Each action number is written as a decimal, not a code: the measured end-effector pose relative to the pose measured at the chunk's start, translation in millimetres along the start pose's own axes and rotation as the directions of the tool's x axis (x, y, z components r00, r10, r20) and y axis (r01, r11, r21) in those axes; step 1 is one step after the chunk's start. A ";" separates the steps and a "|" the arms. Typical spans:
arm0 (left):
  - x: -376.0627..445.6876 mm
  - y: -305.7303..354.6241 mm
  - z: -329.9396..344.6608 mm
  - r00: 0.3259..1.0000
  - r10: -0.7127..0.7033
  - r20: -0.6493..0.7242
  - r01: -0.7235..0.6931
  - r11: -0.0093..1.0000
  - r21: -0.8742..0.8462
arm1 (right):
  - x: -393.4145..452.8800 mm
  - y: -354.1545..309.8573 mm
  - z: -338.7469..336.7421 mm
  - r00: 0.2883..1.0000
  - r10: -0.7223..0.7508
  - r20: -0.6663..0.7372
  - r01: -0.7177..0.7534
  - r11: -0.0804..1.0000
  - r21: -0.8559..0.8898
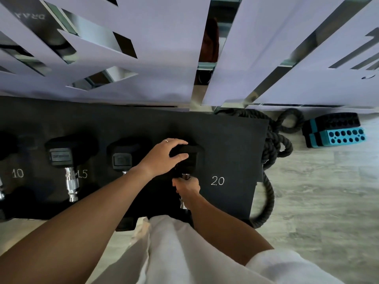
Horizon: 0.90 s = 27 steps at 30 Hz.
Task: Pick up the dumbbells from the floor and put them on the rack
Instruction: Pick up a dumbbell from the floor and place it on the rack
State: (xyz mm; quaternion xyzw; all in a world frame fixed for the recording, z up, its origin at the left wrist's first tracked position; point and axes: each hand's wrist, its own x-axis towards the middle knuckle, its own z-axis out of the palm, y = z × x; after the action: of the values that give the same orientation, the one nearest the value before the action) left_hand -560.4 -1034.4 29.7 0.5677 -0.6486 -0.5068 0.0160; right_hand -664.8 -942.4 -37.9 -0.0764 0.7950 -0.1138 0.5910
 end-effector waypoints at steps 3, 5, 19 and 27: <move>-0.4 0.6 2.3 1.000 0.000 0.012 0.000 1.000 0.004 | 2.9 1.8 -2.0 1.000 -0.012 0.017 0.012 1.000 -0.014; -2.1 -0.7 5.8 1.000 0.011 0.001 -0.011 1.000 -0.007 | 4.3 6.5 -3.2 0.999 -0.035 0.030 0.035 0.999 -0.018; -60.6 2.3 8.0 0.993 0.066 0.097 -0.080 0.986 0.146 | -75.9 103.7 -17.4 0.902 -0.287 -0.324 0.297 0.955 -0.018; -123.7 2.3 70.6 0.942 0.152 0.300 -0.233 0.938 0.255 | -130.7 191.0 -23.6 0.934 -0.151 -0.324 0.235 0.942 0.239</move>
State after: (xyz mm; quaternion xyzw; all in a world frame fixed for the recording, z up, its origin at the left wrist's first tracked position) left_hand -560.2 -896.5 65.5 0.4210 -0.7638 -0.4774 -0.1070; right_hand -647.0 -722.9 37.4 -0.0542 0.8407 -0.2907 0.4536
